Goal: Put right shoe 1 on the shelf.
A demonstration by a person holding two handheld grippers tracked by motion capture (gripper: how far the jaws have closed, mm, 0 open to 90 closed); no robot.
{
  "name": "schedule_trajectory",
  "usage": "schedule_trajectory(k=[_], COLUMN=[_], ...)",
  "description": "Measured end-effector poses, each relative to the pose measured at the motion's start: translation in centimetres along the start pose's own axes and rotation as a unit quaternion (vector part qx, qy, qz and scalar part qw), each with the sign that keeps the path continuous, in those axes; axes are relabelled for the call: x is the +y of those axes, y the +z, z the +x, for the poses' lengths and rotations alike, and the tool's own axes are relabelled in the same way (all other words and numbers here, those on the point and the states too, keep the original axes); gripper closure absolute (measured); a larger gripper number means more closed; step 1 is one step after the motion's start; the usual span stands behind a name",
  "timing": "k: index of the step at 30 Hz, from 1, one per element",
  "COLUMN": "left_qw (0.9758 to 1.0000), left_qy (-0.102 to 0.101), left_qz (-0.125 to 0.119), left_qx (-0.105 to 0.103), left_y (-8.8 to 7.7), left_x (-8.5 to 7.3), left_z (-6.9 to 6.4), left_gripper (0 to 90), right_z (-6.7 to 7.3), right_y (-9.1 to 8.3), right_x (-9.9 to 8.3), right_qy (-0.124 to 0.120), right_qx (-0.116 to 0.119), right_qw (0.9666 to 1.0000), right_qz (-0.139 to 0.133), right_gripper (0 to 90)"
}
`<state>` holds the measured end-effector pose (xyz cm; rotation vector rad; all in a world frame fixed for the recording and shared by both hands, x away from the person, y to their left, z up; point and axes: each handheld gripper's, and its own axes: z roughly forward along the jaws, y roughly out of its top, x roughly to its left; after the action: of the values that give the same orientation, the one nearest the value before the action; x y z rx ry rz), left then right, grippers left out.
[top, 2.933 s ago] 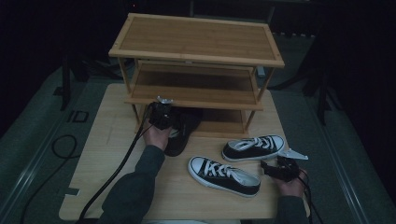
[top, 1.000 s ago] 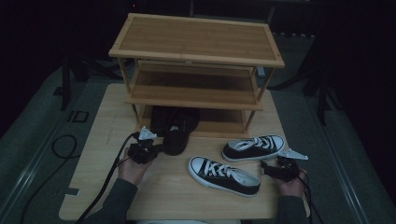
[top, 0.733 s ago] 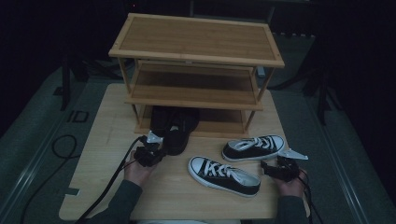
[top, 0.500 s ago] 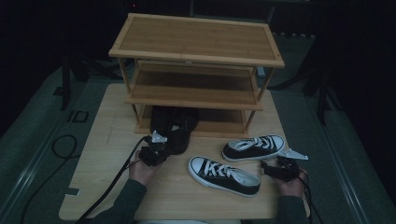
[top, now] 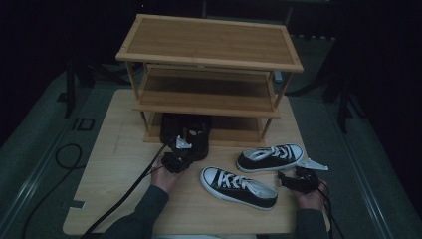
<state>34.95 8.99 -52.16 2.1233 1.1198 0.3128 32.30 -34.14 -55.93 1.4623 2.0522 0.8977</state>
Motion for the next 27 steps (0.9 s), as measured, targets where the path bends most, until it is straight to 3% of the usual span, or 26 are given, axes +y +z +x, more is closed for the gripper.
schedule_trajectory(k=[8, 14, 17, 27], left_qw=[0.9999, 0.9999, 0.9991, 0.9972], left_qy=[-0.005, -0.007, -0.031, -0.056], left_qz=[-0.007, -0.011, -0.024, -0.029], left_qx=[-0.009, 0.003, 0.014, 0.039], left_y=[1.4, 2.0, 2.5, 3.0], left_x=[1.1, 1.7, 1.9, 2.3], left_z=[-0.3, -0.4, 0.2, 1.7], left_gripper=[89.7, 89.7, 89.7, 89.7], right_z=[0.0, 0.0, 0.0, 0.0], right_y=[0.0, 0.0, 0.0, 0.0], right_x=[0.0, 0.0, 0.0, 0.0], right_qy=[0.0, 0.0, 0.0, 0.0], right_qx=[0.0, 0.0, 0.0, 0.0], right_qw=[1.0, 1.0, 1.0, 1.0], right_qz=[0.0, 0.0, 0.0, 0.0], right_gripper=[21.5, 21.5, 21.5, 21.5])
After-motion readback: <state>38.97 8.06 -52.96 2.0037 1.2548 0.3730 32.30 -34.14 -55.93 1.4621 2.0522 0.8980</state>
